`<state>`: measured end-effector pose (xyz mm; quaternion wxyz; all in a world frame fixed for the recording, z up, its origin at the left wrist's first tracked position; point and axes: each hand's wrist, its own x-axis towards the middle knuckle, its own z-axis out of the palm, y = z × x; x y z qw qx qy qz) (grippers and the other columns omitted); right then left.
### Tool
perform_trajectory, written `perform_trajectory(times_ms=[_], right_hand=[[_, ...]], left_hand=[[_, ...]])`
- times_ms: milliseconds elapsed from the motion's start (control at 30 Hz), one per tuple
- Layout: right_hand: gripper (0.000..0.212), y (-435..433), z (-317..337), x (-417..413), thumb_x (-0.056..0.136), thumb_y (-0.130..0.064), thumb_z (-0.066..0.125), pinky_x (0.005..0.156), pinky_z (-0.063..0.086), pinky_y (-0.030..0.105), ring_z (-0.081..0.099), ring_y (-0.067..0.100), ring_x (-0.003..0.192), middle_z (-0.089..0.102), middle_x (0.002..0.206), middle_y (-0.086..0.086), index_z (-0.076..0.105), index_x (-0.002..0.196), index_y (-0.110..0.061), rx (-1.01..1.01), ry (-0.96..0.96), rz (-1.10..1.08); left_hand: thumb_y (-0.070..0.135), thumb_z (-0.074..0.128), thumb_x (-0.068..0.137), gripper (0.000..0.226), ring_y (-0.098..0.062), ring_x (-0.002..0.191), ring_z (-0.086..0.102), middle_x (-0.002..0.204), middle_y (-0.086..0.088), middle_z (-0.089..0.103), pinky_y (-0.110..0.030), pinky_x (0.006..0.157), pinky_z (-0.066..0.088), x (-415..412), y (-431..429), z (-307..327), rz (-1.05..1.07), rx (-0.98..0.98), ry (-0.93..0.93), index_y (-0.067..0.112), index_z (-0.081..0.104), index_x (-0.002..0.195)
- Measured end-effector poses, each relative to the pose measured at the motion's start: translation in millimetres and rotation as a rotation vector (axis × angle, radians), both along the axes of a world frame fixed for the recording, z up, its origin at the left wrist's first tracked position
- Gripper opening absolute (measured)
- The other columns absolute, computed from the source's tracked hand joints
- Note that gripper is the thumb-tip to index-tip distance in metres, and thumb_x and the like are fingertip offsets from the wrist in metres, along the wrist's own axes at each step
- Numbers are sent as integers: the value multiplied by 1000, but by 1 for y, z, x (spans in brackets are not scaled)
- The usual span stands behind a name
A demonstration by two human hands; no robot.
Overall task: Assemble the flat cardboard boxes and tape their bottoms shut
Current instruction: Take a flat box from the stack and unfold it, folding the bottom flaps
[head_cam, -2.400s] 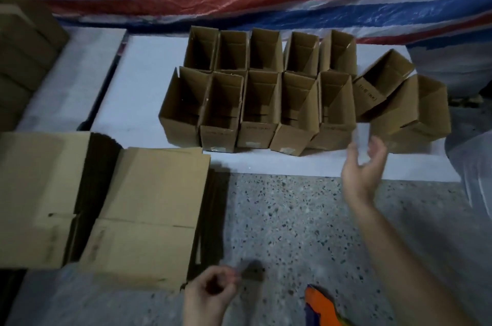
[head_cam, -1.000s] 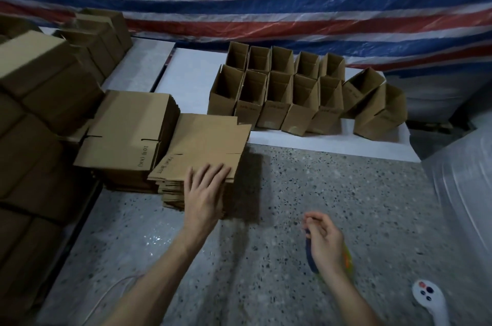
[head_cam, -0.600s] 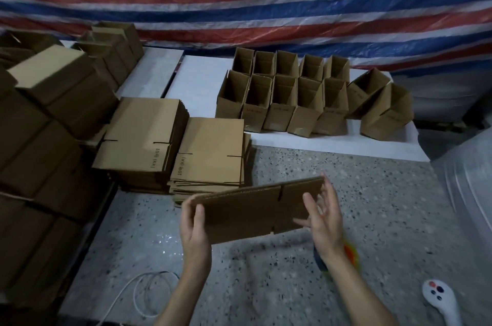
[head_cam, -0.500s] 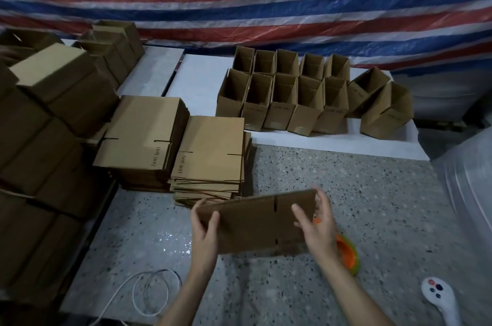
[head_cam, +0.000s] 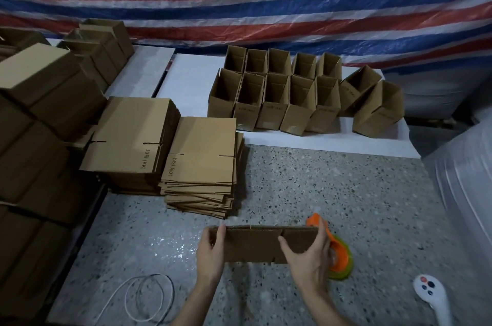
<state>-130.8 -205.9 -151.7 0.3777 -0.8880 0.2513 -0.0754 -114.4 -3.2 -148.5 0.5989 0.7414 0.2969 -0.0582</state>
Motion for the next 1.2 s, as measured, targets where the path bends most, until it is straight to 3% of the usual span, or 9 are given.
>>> perform_trajectory(times_ms=[133, 333, 533, 733, 867, 933, 1033, 1133, 1200], right_hand=[[90, 2, -1, 0, 74, -39, 87, 98, 51, 43, 50, 33, 132, 46, 148, 13, 41, 147, -15, 14, -30, 19], [88, 5, 5, 5, 67, -41, 89, 82, 47, 30, 60, 34, 116, 57, 134, 15, 45, 138, -13, -37, 3, -25], [98, -2, 12, 12, 64, -29, 84, 106, 48, 42, 52, 28, 127, 50, 141, 11, 31, 147, -19, 190, 80, 116], [115, -31, 12, -4, 69, -26, 75, 113, 42, 44, 30, 8, 147, 20, 163, -11, 2, 158, -38, 394, 227, 607], [113, -37, 7, -8, 73, -1, 61, 121, 18, 40, 3, -17, 145, 0, 157, -41, 2, 155, -53, 506, 223, 694], [113, -36, 6, -10, 73, 10, 54, 119, 27, 43, 13, -11, 147, 7, 157, -41, 11, 152, -58, 648, 230, 616], [99, -38, 5, -12, 71, 2, 53, 99, 47, 36, 45, -1, 134, 31, 155, -33, 29, 151, -52, 865, 167, 438], [51, -36, 4, -8, 98, -15, 42, 99, 41, 23, 45, -5, 131, 44, 150, -23, 47, 140, -44, 1026, 156, 213], [37, -34, 1, -5, 107, -27, 36, 104, 40, 25, 44, -7, 129, 48, 141, -29, 50, 134, -47, 1014, 188, 171]], left_hand=[[41, 53, 101, 18, -8, 96, 58, 100, 4, 64, -31, 76, 43, 0, 0, 3, -13, -13, 21, 24, 60, 99], [38, 58, 99, 17, -2, 91, 60, 96, 6, 68, -14, 69, 42, -2, 4, 9, -27, -5, 5, 22, 65, 97], [35, 62, 97, 19, -14, 102, 62, 101, 1, 71, -34, 86, 47, -3, 11, 9, -8, -12, 7, 20, 70, 106], [46, 53, 100, 27, -12, 97, 60, 99, 1, 67, -32, 78, 46, -5, 7, 16, -7, -33, 4, 23, 66, 101], [42, 50, 102, 33, -19, 87, 61, 92, -4, 65, -29, 70, 44, -17, -2, 11, -40, 8, 61, 11, 59, 95], [41, 51, 102, 37, -21, 83, 58, 89, -7, 62, -34, 73, 46, -21, 0, 6, -33, -24, 80, 6, 56, 91], [42, 55, 100, 42, -28, 83, 55, 84, -16, 56, -45, 79, 48, -20, 7, 2, -34, -89, 116, 4, 50, 82], [42, 60, 96, 38, -26, 84, 58, 84, -15, 59, -37, 75, 47, -21, 16, 3, -38, -196, 168, 9, 48, 81], [41, 62, 95, 37, -28, 90, 64, 92, -17, 66, -33, 74, 51, -22, 19, 3, -18, -274, 203, 8, 49, 86]])
